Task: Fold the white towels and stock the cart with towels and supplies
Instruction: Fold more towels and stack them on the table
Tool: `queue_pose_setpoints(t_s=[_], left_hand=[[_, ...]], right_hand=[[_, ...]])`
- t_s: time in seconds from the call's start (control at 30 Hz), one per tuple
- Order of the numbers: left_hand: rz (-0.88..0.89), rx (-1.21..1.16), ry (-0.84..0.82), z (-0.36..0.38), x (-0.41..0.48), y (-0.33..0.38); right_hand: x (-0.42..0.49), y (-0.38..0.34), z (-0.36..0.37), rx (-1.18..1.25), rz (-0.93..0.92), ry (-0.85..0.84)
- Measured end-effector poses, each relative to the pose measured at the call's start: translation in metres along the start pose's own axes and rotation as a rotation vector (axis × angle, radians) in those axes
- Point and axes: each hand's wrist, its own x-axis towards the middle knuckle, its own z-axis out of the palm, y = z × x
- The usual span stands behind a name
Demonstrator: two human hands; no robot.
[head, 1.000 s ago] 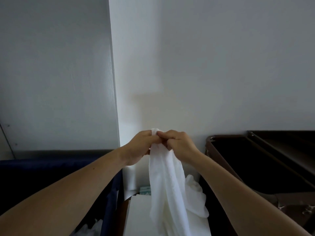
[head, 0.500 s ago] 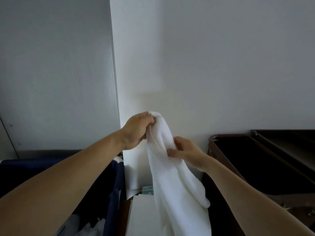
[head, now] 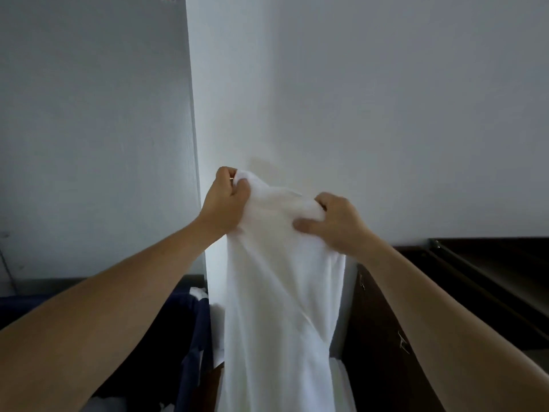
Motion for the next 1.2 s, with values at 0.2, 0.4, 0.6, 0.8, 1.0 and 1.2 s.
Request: queue_pose_setpoints(t_s=[0.2, 0.4, 0.6, 0.8, 1.0, 1.2], left_hand=[[0.057, 0.085, 0.086, -0.001, 0.013, 0.011], [-0.16, -0.003, -0.133, 0.006, -0.002, -0.014], [-0.274, -0.35, -0.296, 0.001, -0.015, 0.003], [-0.219, -0.379, -0.222, 0.0, -0.015, 0.011], [-0.156, -0.26, -0.036, -0.012, -0.006, -0.002], [-0.125, -0.161, 0.211, -0.03, 0.021, -0.005]], right_hand=[[-0.018, -0.032, -0.006, 0.054, -0.149, 0.259], [-0.029, 0.002, 0.009, -0.043, -0.086, -0.16], [-0.035, 0.036, 0.025, -0.166, -0.003, -0.309], [-0.039, 0.056, 0.027, 0.191, 0.182, -0.387], [-0.02, 0.06, 0.003, 0.173, 0.075, -0.261], [-0.009, 0.02, -0.024, 0.123, -0.14, 0.015]])
